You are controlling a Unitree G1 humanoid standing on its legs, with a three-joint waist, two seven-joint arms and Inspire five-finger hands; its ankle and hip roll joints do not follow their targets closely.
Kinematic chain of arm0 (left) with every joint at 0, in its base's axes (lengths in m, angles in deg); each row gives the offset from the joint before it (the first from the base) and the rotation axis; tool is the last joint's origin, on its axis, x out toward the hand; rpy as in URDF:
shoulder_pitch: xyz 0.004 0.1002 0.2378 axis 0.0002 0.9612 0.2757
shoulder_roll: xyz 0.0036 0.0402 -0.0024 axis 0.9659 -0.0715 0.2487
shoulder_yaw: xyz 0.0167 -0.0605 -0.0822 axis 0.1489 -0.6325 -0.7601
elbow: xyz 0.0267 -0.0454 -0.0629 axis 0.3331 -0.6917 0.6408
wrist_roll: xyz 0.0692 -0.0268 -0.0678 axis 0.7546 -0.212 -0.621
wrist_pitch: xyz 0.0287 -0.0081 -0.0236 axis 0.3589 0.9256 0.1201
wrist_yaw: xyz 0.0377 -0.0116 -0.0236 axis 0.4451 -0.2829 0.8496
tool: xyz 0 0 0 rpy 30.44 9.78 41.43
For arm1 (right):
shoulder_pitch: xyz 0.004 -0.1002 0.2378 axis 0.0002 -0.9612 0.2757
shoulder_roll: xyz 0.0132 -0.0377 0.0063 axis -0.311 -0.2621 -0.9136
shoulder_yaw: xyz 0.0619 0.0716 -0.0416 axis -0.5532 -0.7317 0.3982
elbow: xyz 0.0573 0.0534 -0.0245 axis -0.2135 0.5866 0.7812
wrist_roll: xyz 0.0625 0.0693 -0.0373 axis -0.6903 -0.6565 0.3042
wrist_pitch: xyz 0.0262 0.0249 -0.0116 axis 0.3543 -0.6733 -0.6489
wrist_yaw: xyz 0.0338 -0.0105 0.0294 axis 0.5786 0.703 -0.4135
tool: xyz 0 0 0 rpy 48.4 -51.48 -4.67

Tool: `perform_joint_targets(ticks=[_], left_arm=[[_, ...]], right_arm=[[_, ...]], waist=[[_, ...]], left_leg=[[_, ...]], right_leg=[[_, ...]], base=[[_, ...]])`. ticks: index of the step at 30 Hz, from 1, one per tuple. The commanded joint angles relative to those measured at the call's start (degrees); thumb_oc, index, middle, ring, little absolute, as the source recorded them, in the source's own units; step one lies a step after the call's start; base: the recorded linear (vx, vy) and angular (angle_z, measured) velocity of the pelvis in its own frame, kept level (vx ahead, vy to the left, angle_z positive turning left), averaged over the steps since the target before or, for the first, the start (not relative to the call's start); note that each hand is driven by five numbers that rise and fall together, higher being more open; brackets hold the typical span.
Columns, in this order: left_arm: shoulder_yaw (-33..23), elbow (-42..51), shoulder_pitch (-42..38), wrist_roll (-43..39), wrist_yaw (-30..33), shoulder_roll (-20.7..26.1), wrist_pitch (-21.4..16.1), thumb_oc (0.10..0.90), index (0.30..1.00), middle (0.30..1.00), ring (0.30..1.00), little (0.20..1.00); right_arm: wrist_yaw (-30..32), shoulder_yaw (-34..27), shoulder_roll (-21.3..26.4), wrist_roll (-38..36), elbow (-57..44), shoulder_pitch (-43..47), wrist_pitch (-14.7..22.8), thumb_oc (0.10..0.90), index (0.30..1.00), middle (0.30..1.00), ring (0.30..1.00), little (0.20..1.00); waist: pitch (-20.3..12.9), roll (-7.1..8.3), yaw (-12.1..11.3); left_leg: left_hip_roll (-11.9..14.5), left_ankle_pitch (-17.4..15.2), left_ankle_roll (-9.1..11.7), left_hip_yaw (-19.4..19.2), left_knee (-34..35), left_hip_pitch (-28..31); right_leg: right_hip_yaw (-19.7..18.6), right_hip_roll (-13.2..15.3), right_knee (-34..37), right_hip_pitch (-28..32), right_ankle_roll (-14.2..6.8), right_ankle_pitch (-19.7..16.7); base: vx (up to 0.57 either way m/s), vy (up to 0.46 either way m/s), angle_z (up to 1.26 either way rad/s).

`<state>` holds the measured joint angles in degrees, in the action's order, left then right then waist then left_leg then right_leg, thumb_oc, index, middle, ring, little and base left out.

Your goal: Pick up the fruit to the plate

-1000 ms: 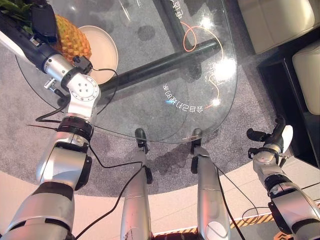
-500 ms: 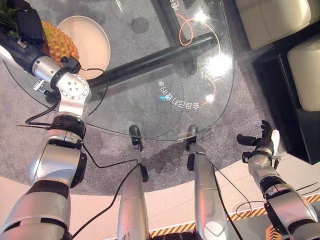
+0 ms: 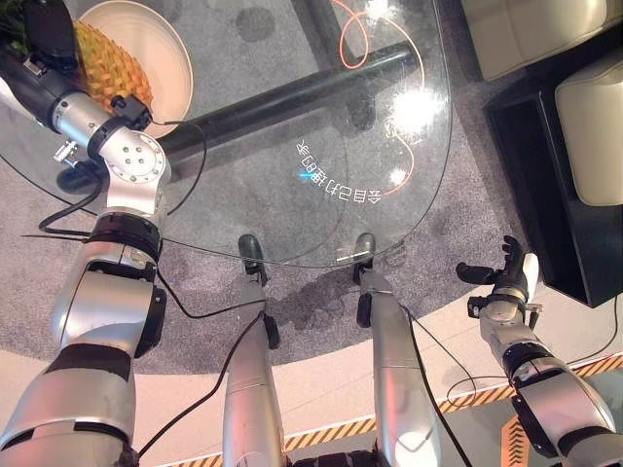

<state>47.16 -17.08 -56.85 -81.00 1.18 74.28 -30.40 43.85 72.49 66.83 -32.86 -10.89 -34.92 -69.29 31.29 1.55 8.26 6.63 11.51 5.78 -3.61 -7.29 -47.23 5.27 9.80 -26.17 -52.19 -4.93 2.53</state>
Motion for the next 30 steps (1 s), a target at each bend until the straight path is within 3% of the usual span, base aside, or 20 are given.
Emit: perform_joint_targets(ticks=[1,10,11,12,15,17,19,22,24,30], left_arm=[[0.56,-0.59,-8.98,2.48,1.91,8.10,-6.20,0.100,0.300,0.300,0.300,0.200],[3.41,-0.76,-11.99,3.06,1.19,8.22,-5.16,0.100,0.300,0.300,0.300,0.200],[3.57,-0.88,-12.16,2.92,0.89,8.12,-5.04,0.213,0.396,0.396,0.396,0.313],[3.66,-1.08,-12.27,2.81,0.73,8.12,-5.13,0.262,0.439,0.439,0.439,0.362],[4.00,-1.39,-12.37,2.50,0.13,8.07,-5.21,0.281,0.455,0.455,0.455,0.381],[3.95,-1.72,-12.41,2.31,-0.13,8.02,-5.39,0.353,0.516,0.516,0.516,0.453],[3.98,-2.01,-12.53,2.18,-0.27,7.97,-5.53,0.361,0.524,0.524,0.524,0.461],[4.10,-2.22,-12.67,2.13,-0.76,8.03,-5.65,0.435,0.587,0.587,0.587,0.535],[4.26,-2.35,-12.75,2.31,-0.94,8.05,-5.80,0.572,0.705,0.705,0.705,0.672],[4.43,-1.46,-12.26,2.43,-1.01,7.72,-6.54,0.613,0.740,0.740,0.740,0.713]], right_arm=[[2.22,0.56,2.57,0.51,-0.07,-4.56,1.10,0.800,0.900,0.900,0.900,0.900],[2.65,0.56,2.54,0.97,-0.74,-4.93,1.82,0.800,0.900,0.900,0.900,0.900],[2.94,0.67,2.29,1.14,-0.87,-4.95,1.88,0.800,0.900,0.900,0.900,0.900],[3.04,0.68,2.16,1.32,-0.89,-4.93,1.94,0.800,0.900,0.900,0.900,0.900],[3.25,0.82,1.95,1.42,-1.06,-4.95,2.14,0.800,0.900,0.900,0.900,0.900],[3.49,1.05,1.80,1.32,-1.28,-4.73,1.89,0.800,0.900,0.900,0.900,0.900],[3.81,1.11,1.61,1.33,-1.16,-4.60,2.08,0.800,0.900,0.900,0.900,0.900],[3.96,1.10,1.54,1.44,-1.07,-4.54,2.24,0.800,0.900,0.900,0.900,0.900],[3.98,1.08,1.65,1.45,-1.00,-4.50,2.43,0.800,0.900,0.900,0.900,0.900],[4.53,0.98,1.54,1.79,-1.20,-4.77,2.91,0.800,0.900,0.900,0.900,0.900]], waist=[[-1.50,2.58,-0.29],[-1.50,3.02,0.24],[-1.50,3.04,0.27],[-1.50,3.08,0.31],[-1.50,3.28,0.34],[-1.50,3.40,0.35],[-1.50,3.46,0.40],[-1.50,3.44,0.39],[-1.50,3.39,0.42],[-1.50,3.02,0.34]], left_leg=[[-0.86,-12.01,-1.03,-1.92,-12.44,-0.79],[-0.67,-12.73,-1.16,-1.69,-13.56,-2.50],[-0.73,-12.86,-1.19,-1.63,-13.72,-2.64],[-0.69,-12.87,-1.22,-1.65,-13.70,-2.60],[-0.67,-12.92,-1.24,-1.63,-13.50,-2.59],[-0.59,-12.96,-1.17,-1.59,-13.54,-2.68],[-0.61,-13.09,-1.16,-1.56,-13.74,-2.81],[-0.56,-13.12,-1.15,-1.58,-13.74,-2.94],[-0.58,-13.11,-1.15,-1.57,-13.67,-2.98],[-0.89,-13.06,-1.22,-1.52,-13.43,-2.99]], right_leg=[[-1.46,-3.81,5.86,2.54,-0.25,-2.10],[-1.97,-3.87,5.87,1.11,-0.49,-2.59],[-2.02,-3.90,5.82,0.99,-0.51,-2.59],[-2.04,-3.91,5.84,1.01,-0.55,-2.64],[-2.08,-3.96,6.18,1.06,-0.67,-2.83],[-2.04,-3.89,6.22,1.01,-0.73,-2.89],[-2.08,-3.93,6.22,0.88,-0.73,-2.95],[-2.04,-3.83,6.42,0.85,-0.75,-3.02],[-2.08,-3.84,6.47,0.77,-0.74,-3.03],[-2.16,-3.79,6.48,0.55,-0.77,-3.08]], base=[[0.00,0.000,0.00],[0.00,0.006,-0.02],[0.00,0.000,0.00],[0.00,0.000,0.00],[0.00,0.000,0.00],[0.00,0.000,0.00],[0.00,0.000,0.00],[0.00,0.000,0.00],[0.00,0.000,0.00],[0.00,0.000,0.00]])
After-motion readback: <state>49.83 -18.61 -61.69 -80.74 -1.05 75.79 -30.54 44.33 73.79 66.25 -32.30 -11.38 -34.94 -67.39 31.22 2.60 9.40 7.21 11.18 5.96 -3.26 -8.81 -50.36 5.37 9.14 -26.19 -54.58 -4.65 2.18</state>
